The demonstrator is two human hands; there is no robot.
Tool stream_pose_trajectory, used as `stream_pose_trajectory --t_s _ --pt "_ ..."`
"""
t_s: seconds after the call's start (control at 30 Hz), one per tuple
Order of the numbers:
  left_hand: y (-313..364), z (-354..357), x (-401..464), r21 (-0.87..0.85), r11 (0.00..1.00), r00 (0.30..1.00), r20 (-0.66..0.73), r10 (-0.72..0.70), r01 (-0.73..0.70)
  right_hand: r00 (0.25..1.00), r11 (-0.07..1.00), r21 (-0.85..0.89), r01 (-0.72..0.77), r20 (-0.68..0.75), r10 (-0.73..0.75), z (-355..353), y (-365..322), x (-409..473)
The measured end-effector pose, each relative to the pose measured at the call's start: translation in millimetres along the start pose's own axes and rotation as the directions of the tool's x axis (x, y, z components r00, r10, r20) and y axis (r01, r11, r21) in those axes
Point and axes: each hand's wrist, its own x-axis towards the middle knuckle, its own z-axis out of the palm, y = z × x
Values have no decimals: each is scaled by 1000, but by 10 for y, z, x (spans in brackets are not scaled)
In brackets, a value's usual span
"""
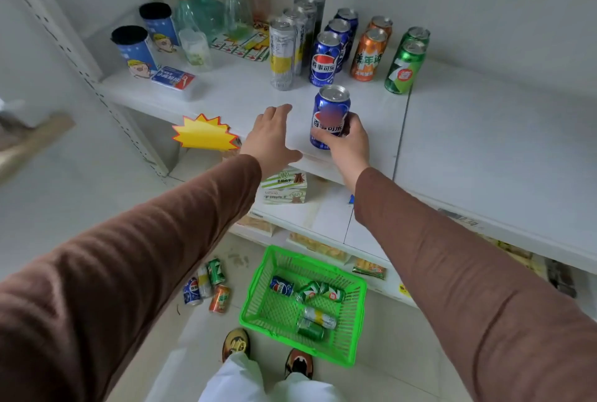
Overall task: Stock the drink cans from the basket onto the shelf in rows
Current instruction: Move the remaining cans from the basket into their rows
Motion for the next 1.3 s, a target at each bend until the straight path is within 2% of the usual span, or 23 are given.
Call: stream_pose_trajectory --t_s 0.27,0.43,0.7,0.9,1.3 --pt "-320 37 563 -33 999 994 106 13 -9 992 998 46 -49 -118 54 493 -26 443" --pt "-390 39 874 -42 999 985 166 39 -32 982 998 10 -61 -180 62 703 -70 741" --pt "-475 29 1201 -53 996 979 185 80 -72 967 993 -75 -93 -243 72 853 -118 1123" --pt "-533 27 1316 -67 995 975 202 90 -78 959 995 -69 -67 -281 45 891 -105 1195" --pt "-522 14 1265 -95 990 974 191 125 -108 959 992 -63 -112 -269 92 931 -131 1245"
